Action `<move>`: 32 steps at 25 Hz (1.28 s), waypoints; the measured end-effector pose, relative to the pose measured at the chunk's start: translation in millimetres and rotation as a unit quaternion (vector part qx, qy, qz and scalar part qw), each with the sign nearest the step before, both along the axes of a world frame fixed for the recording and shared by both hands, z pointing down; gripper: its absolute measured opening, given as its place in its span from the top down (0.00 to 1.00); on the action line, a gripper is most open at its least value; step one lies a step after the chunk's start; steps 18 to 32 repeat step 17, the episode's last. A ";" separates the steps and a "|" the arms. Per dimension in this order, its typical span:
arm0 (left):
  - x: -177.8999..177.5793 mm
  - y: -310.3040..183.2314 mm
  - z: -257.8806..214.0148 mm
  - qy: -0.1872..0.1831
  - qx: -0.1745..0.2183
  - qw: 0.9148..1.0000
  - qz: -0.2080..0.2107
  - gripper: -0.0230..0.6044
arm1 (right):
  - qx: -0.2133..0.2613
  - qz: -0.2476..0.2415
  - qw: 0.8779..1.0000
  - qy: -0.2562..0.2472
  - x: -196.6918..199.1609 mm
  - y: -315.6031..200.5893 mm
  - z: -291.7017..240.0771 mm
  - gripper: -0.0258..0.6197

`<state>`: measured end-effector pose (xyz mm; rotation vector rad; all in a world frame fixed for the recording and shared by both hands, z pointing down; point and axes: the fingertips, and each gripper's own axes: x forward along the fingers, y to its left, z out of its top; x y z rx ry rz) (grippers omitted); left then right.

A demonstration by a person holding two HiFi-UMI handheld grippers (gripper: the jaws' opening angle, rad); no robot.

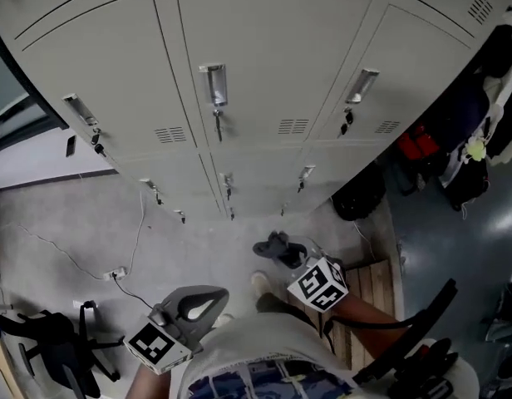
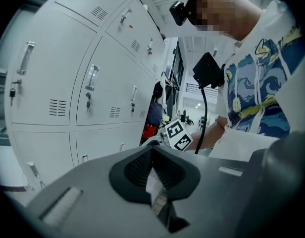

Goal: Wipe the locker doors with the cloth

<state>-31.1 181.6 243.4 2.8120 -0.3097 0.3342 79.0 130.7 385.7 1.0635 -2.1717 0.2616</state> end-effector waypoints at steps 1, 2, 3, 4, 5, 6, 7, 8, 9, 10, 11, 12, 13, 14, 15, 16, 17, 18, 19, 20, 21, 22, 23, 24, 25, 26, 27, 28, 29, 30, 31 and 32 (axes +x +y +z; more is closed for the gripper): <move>-8.7 7.1 -4.8 0.011 -0.009 1.000 -0.002 0.96 | 0.006 0.003 1.000 -0.004 -9.8 10.0 -8.0 0.78; -17.6 14.3 -8.9 0.019 -0.014 1.000 -0.002 0.96 | 0.011 0.006 1.000 -0.006 -19.6 19.8 -14.8 0.78; -26.6 21.8 -11.6 0.024 -0.014 1.000 0.000 0.96 | 0.015 0.009 1.000 -0.007 -29.6 29.7 -20.3 0.78; -35.5 30.0 -13.1 0.026 -0.012 1.000 0.005 0.96 | 0.019 0.013 1.000 -0.008 -39.7 39.8 -24.8 0.78; -43.9 38.7 -13.7 0.027 -0.009 1.000 0.011 0.96 | 0.021 0.016 1.000 -0.009 -49.2 50.0 -28.5 0.78; -51.5 47.4 -13.9 0.028 -0.007 0.999 0.019 0.96 | 0.024 0.020 0.999 -0.008 -57.4 60.1 -31.6 0.78; -58.6 56.2 -13.6 0.030 -0.006 0.999 0.026 0.96 | 0.025 0.024 0.999 -0.006 -64.3 70.3 -34.3 0.78; -65.4 65.3 -12.8 0.032 -0.007 0.999 0.032 0.96 | 0.026 0.029 0.999 -0.003 -70.5 81.1 -36.6 0.78; -72.0 74.9 -11.3 0.034 -0.010 0.999 0.038 0.96 | 0.026 0.035 0.999 -0.002 -76.4 92.6 -38.5 0.79; -78.2 84.6 -9.0 0.035 -0.014 0.998 0.044 0.96 | 0.026 0.040 0.999 -0.001 -81.9 104.6 -40.4 0.79; -83.8 94.3 -6.0 0.035 -0.018 0.998 0.050 0.96 | 0.025 0.046 0.999 -0.002 -87.1 116.7 -42.4 0.79; -88.6 103.8 -2.9 0.035 -0.023 0.998 0.056 0.96 | 0.025 0.052 0.998 -0.003 -91.9 128.6 -44.5 0.79; -92.7 112.6 0.2 0.035 -0.027 0.997 0.063 0.96 | 0.024 0.057 0.998 -0.004 -96.3 139.8 -46.4 0.79; -96.6 120.5 3.0 0.035 -0.031 0.997 0.069 0.96 | 0.023 0.061 0.998 -0.005 -100.5 150.2 -48.0 0.79; -100.2 127.6 5.7 0.034 -0.035 0.996 0.074 0.96 | 0.021 0.065 0.998 -0.006 -104.7 159.7 -49.0 0.79; -103.9 134.1 8.5 0.033 -0.038 0.996 0.079 0.96 | 0.020 0.069 0.997 -0.006 -108.8 168.9 -49.6 0.79; -107.5 140.5 11.2 0.032 -0.041 0.995 0.084 0.96 | 0.018 0.073 0.997 -0.007 -112.9 177.8 -50.2 0.79; -107.5 140.5 11.2 0.032 -0.041 0.995 0.084 0.96 | 0.018 0.073 0.997 -0.007 -112.9 177.8 -50.2 0.79; -107.5 140.5 11.2 0.032 -0.041 0.995 0.084 0.96 | 0.018 0.073 0.997 -0.007 -112.9 177.8 -50.2 0.79; -107.5 140.5 11.2 0.032 -0.041 0.995 0.084 0.96 | 0.018 0.073 0.997 -0.007 -112.9 177.8 -50.2 0.79; -107.5 140.5 11.2 0.032 -0.041 0.995 0.084 0.96 | 0.018 0.073 0.997 -0.007 -112.9 177.8 -50.2 0.79; -107.5 140.5 11.2 0.032 -0.041 0.995 0.084 0.96 | 0.018 0.073 0.997 -0.007 -112.9 177.8 -50.2 0.79; -107.5 140.5 11.2 0.032 -0.041 0.995 0.084 0.96 | 0.018 0.073 0.997 -0.007 -112.9 177.8 -50.2 0.79; -107.5 140.5 11.2 0.032 -0.041 0.995 0.084 0.96 | 0.018 0.073 0.997 -0.007 -112.9 177.8 -50.2 0.79; -107.5 140.5 11.2 0.032 -0.041 0.995 0.084 0.96 | 0.018 0.073 0.997 -0.007 -112.9 177.8 -50.2 0.79; -107.5 140.5 11.2 0.032 -0.041 0.995 0.084 0.96 | 0.018 0.073 0.997 -0.007 -112.9 177.8 -50.2 0.79; -107.5 140.5 11.2 0.032 -0.041 0.995 0.084 0.96 | 0.018 0.073 0.997 -0.007 -112.9 177.8 -50.2 0.79; -107.5 140.5 11.2 0.032 -0.041 0.995 0.084 0.96 | 0.018 0.073 0.997 -0.007 -112.9 177.8 -50.2 0.79; -107.5 140.5 11.2 0.032 -0.041 0.995 0.084 0.96 | 0.018 0.073 0.997 -0.007 -112.9 177.8 -50.2 0.79; -107.5 140.5 11.2 0.032 -0.041 0.995 0.084 0.96 | 0.018 0.073 0.997 -0.007 -112.9 177.8 -50.2 0.79; -107.5 140.5 11.2 0.032 -0.041 0.995 0.084 0.96 | 0.018 0.073 0.997 -0.007 -112.9 177.8 -50.2 0.79; -107.5 140.5 11.2 0.032 -0.041 0.995 0.084 0.96 | 0.018 0.073 0.997 -0.007 -112.9 177.8 -50.2 0.79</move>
